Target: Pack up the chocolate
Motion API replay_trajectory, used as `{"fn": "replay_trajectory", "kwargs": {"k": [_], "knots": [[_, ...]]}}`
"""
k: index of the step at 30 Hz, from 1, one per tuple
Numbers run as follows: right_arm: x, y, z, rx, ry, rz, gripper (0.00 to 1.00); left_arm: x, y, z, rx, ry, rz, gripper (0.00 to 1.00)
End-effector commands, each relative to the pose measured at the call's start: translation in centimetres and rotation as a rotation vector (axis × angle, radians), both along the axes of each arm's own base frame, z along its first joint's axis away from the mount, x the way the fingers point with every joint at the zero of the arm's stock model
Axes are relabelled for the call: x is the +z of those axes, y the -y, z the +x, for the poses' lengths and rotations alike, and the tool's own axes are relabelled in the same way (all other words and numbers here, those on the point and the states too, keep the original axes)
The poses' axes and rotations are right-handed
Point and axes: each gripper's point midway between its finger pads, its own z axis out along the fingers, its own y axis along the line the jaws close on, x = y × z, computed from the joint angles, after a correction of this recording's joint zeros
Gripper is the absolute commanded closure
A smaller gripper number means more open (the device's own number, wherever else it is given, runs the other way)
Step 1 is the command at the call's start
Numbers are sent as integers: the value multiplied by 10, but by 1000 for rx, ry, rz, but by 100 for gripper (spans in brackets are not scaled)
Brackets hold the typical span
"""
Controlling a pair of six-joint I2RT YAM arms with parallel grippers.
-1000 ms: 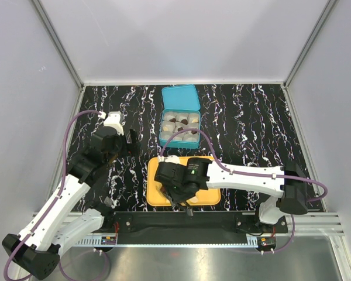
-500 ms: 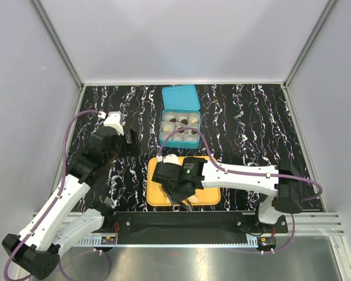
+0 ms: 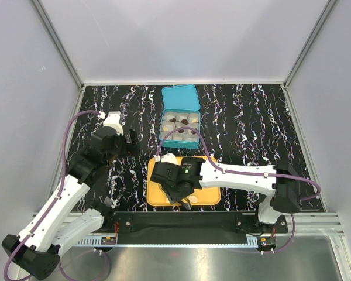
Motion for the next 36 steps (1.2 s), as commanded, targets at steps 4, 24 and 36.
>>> {"fn": "replay_trajectory", "kwargs": {"k": [4, 24, 36], "knots": [[3, -20, 1, 24, 11, 47, 50, 28, 1, 8, 11, 87, -38, 1], [17, -22, 2, 49, 21, 62, 66, 31, 0, 7, 15, 99, -41, 1], [43, 0, 41, 35, 99, 89, 69, 24, -7, 11, 66, 71, -19, 1]]}}
